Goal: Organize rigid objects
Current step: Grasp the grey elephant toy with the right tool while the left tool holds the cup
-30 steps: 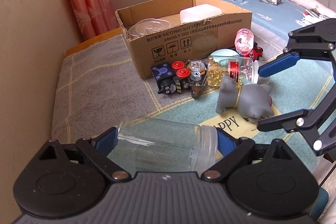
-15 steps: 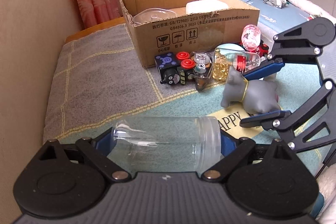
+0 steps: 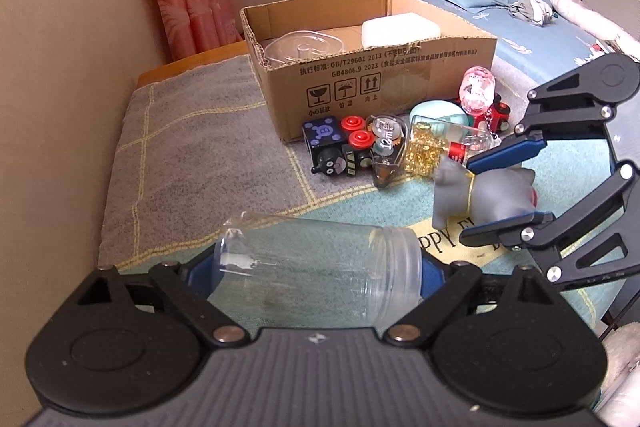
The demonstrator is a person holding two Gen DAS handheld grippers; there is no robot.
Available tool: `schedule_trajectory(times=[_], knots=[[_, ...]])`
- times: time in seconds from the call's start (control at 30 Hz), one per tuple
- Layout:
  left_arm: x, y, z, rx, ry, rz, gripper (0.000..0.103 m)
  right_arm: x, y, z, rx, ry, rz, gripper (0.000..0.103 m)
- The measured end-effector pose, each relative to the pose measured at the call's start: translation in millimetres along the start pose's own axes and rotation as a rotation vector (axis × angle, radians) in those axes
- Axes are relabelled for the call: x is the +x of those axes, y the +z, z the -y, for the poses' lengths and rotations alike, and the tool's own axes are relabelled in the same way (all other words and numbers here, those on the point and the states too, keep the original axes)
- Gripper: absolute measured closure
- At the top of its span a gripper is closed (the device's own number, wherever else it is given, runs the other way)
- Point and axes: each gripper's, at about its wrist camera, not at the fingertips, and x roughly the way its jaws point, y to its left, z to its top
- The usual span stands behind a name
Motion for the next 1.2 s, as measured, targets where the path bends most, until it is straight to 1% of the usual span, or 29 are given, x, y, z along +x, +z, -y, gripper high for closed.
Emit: schedule_trajectory(times=[0.1,0.13,0.2,0.23,0.27,0.33,0.37,0.43,0.5,0.53,0.57,0.7,0.77,0.87,0.9,0.93,0.97,1.2], knots=[[-6,4,1,0.0,0.013,-0.001,0.011,-8,2,2,0.014,0.013,0.01,0.052],[-8,6,1,0.002,0.019,0.001,0.011,-11,2,3,0.017,0.017,0.015,0.054],[-12,10,2,0.006,0.028,0.004,0.011,-16,4,5,0.02,0.021,0.024,0.062],[-14,11,3,0.009,0.031,0.008,0.011,-19,6,6,0.018,0.022,0.025,0.077],[-15,13,3,0.012,0.032,0.013,0.011,-20,6,6,0.014,0.019,0.025,0.079],[-17,15,5,0.018,0.036,0.019,0.011,-19,6,7,0.004,0.022,0.009,0.078],[-17,16,5,0.019,0.038,0.021,0.011,-19,5,7,0.016,0.025,0.015,0.072],[-17,16,6,0.017,0.036,0.023,0.011,-18,2,8,0.033,0.062,0.007,0.068],[-17,15,7,0.017,0.032,0.022,0.011,-17,-1,6,0.029,0.061,0.006,0.06],[-17,15,8,0.019,0.032,0.02,0.011,-15,-2,5,0.024,0.055,0.002,0.054],[-16,14,8,0.019,0.032,0.018,0.011,-14,-4,4,0.018,0.054,-0.005,0.05],[-15,12,7,0.015,0.03,0.01,0.011,-11,-12,3,-0.011,0.053,-0.024,0.046],[-14,12,7,0.013,0.027,0.009,0.011,-7,-15,3,-0.024,0.041,-0.041,0.045],[-12,12,7,0.011,0.023,0.007,0.011,6,-21,0,-0.055,0.012,-0.092,0.046],[-12,12,8,0.011,0.022,0.008,0.011,6,-23,0,-0.049,0.013,-0.083,0.047],[-12,12,8,0.01,0.021,0.008,0.011,6,-22,1,-0.042,0.018,-0.087,0.053],[-12,12,8,0.011,0.02,0.009,0.011,5,-21,2,-0.043,0.011,-0.093,0.056],[-16,20,8,0.027,0.038,0.002,0.011,-16,-13,10,-0.005,0.052,-0.051,0.057]])
